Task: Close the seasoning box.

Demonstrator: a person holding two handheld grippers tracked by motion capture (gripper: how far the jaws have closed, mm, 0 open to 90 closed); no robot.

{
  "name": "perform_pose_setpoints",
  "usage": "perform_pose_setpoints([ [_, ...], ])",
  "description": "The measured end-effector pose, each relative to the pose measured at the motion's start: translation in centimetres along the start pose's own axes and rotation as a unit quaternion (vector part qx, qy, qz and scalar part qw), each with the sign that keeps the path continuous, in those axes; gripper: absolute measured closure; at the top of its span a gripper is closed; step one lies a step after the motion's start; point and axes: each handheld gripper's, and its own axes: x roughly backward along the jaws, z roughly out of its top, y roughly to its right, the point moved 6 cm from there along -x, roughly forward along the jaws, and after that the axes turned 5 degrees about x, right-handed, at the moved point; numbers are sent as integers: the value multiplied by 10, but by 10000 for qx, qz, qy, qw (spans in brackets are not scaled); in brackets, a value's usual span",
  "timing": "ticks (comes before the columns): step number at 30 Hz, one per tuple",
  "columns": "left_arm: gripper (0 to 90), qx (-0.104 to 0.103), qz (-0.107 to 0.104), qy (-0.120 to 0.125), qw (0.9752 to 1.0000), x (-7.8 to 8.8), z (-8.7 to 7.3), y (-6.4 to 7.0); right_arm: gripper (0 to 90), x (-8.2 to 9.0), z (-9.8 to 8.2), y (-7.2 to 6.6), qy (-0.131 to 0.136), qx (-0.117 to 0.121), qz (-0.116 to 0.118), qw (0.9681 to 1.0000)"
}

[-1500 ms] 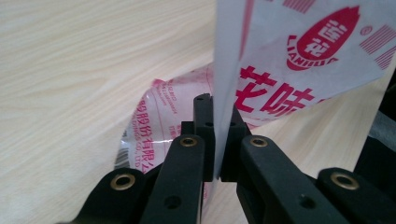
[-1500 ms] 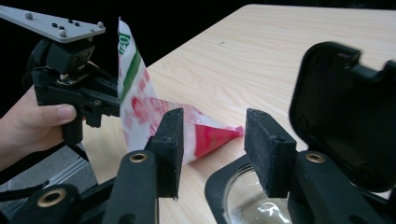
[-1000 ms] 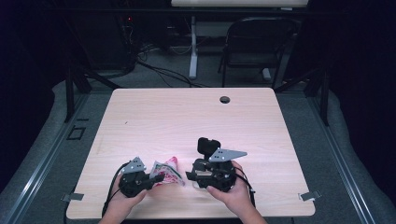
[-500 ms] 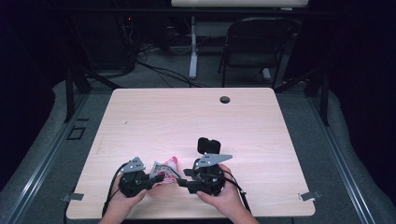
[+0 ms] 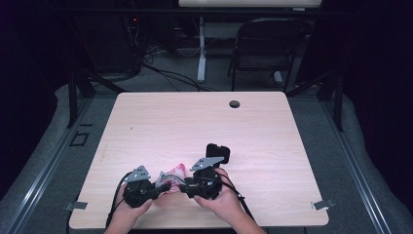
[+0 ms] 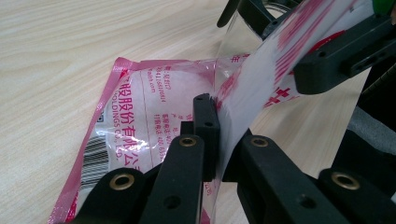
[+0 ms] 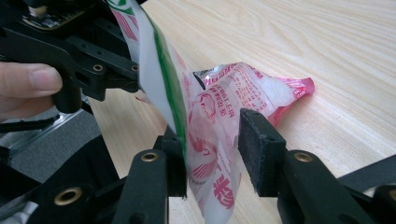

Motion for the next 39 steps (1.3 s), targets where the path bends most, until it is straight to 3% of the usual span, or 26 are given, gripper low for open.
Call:
perform_pose_setpoints([
  [10,888,0,-22,-19,10000,-1,-1,1,680,-6,-1,2,-209,-25,0,9998],
  [16,881,-13,-41,0,10000,-2,-2,2,836,-6,-2,1,-330,-43,37,9994],
  [21,873,-27,-58,-11,10000,-2,-2,2,883,-6,-3,2,-413,-8,71,9991],
  [33,816,-158,53,37,9999,-1,-3,1,900,-6,-3,2,-298,37,202,9993],
  [39,684,-281,164,138,9994,2,-2,-2,900,-4,-1,2,-120,67,232,9996],
])
